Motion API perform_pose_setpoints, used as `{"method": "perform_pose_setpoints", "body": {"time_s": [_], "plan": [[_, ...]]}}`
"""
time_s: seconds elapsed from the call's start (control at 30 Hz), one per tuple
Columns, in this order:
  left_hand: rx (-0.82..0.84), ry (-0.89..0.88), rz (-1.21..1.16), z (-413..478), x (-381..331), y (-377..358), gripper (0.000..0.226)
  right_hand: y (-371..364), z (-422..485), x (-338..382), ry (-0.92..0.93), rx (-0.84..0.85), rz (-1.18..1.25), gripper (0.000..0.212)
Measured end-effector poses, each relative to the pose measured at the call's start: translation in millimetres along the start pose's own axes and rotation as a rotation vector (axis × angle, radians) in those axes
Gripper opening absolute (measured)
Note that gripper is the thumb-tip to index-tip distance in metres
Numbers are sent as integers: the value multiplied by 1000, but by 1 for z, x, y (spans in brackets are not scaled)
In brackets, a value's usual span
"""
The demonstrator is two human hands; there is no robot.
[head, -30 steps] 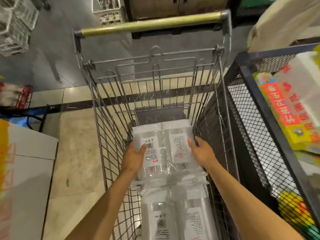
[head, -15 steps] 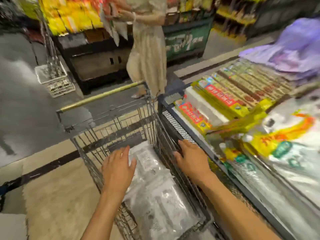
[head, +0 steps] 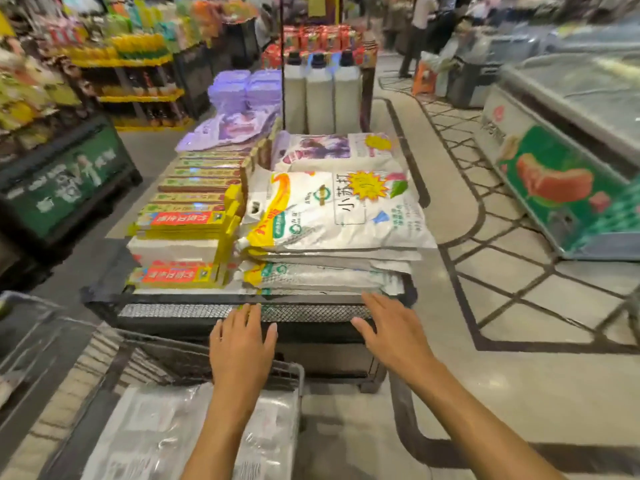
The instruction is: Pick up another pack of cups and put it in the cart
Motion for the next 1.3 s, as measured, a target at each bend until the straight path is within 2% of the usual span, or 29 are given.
{"method": "perform_pose_setpoints", "body": {"time_s": [0.13, 0.3, 0.47, 0.63, 0.8, 0.93, 1.3], "plan": [[13, -192, -39, 10, -109, -10, 47, 21, -39, -104, -232, -34, 35, 62], [92, -382, -66, 8, -250, -29, 51, 52, -99, -235, -428, -79, 30, 59], [185, -621, -127, -26, -426, -61, 52, 79, -187, -384, -692, -96, 0, 64], [220, -791, -185, -86, -573, -84, 52, 101, -275, -497, -893, -114, 31, 64], [301, -960, -188, -137, -687, -109, 44, 113, -356, -580, -1091, -147, 58, 57], [372, -1043, -197, -161, -766, -131, 49, 104, -400, -633, -1241, -130, 84, 57], [452, -1395, -119, -177, -1004, -234, 51, 71, -422, -786, -1587, -44, 219, 61]]}}
Point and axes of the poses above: each hand's wrist, its own z-axis towards the middle knuckle, its own y-axis out of the back of the hand, x = y × z, the point moved 7 cm from there along z, towards the middle knuckle, and after that the axes turned 3 degrees about -y, right-handed, at the moved point
